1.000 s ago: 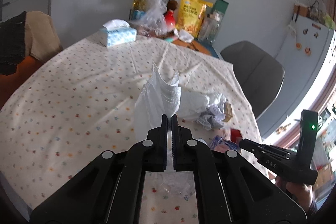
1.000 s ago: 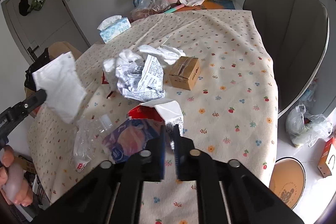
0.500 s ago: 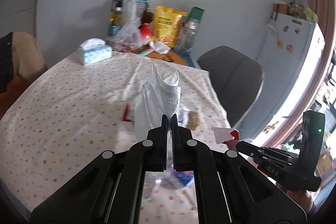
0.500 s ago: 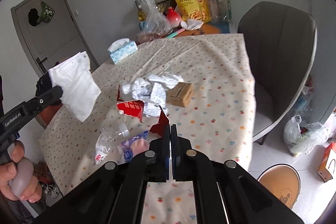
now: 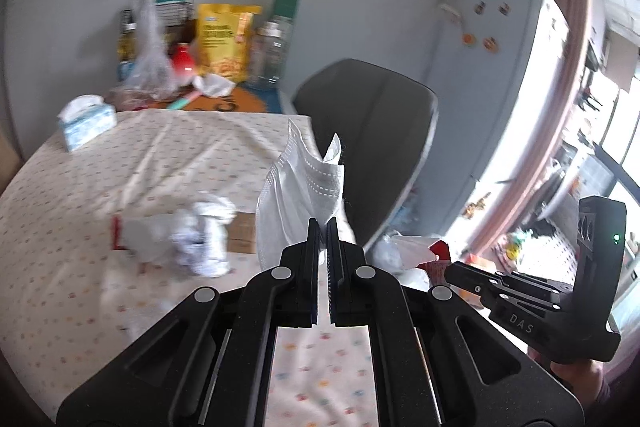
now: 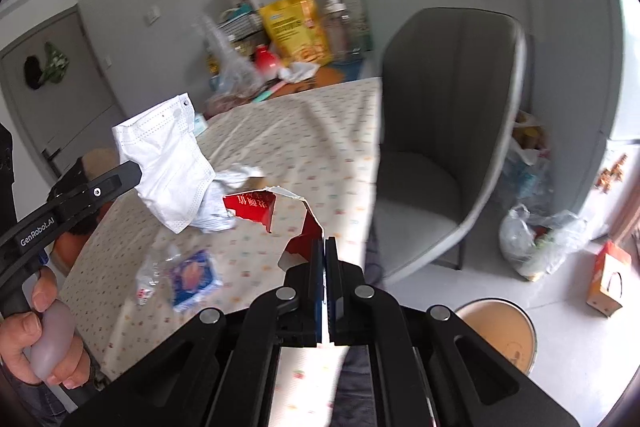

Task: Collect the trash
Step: 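Lift the white mask with the left gripper and carry it over the bin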

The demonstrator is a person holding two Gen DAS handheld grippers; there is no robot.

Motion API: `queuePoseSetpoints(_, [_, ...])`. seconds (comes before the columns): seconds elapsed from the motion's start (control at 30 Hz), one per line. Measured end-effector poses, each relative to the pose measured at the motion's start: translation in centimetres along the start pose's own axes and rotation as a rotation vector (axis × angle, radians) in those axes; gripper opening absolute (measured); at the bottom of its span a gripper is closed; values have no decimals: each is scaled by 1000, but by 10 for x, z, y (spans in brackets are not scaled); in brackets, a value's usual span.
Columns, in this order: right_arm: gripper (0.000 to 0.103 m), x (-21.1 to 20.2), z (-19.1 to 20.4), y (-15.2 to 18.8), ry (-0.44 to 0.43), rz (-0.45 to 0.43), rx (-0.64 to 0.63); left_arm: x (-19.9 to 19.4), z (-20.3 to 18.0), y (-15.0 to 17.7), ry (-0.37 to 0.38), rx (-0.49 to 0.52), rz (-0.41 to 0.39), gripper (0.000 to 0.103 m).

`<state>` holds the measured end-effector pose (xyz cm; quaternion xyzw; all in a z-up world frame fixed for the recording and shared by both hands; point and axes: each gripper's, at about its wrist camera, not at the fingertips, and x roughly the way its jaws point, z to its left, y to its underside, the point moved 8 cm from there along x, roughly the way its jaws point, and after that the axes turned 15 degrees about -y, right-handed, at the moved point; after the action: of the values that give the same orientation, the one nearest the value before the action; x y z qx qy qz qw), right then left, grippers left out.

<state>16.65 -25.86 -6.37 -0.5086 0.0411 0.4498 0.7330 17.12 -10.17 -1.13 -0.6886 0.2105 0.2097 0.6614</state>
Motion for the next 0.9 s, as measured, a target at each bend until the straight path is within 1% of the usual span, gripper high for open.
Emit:
queuePoseSetpoints(0.2, [3, -24, -48, 8, 58, -23, 69, 20, -60, 8, 68, 69, 43, 4])
queuePoseSetpoints(0.33, [3, -36, -79, 15, 92, -33, 114, 33, -93, 16, 115, 104, 80, 4])
queuePoseSetpoints(0.5, [3, -44, -117, 31, 134, -37, 176, 50, -129, 29, 142, 145, 122, 4])
queuePoseSetpoints(0.6, [3, -46, -143, 43, 160, -30, 215, 67, -151, 42, 158, 166, 166, 4])
queuePoseSetpoints(0.83, [3, -34, -209, 80, 217, 7, 340, 103, -179, 73, 169, 194, 260, 4])
queuePoseSetpoints(0.87, [6, -31, -217, 85, 221, 15, 355, 107, -181, 77, 169, 195, 273, 4])
queuePoseSetpoints(0.9, [6, -29, -223, 90, 223, 22, 369, 113, -183, 82, 170, 197, 292, 4])
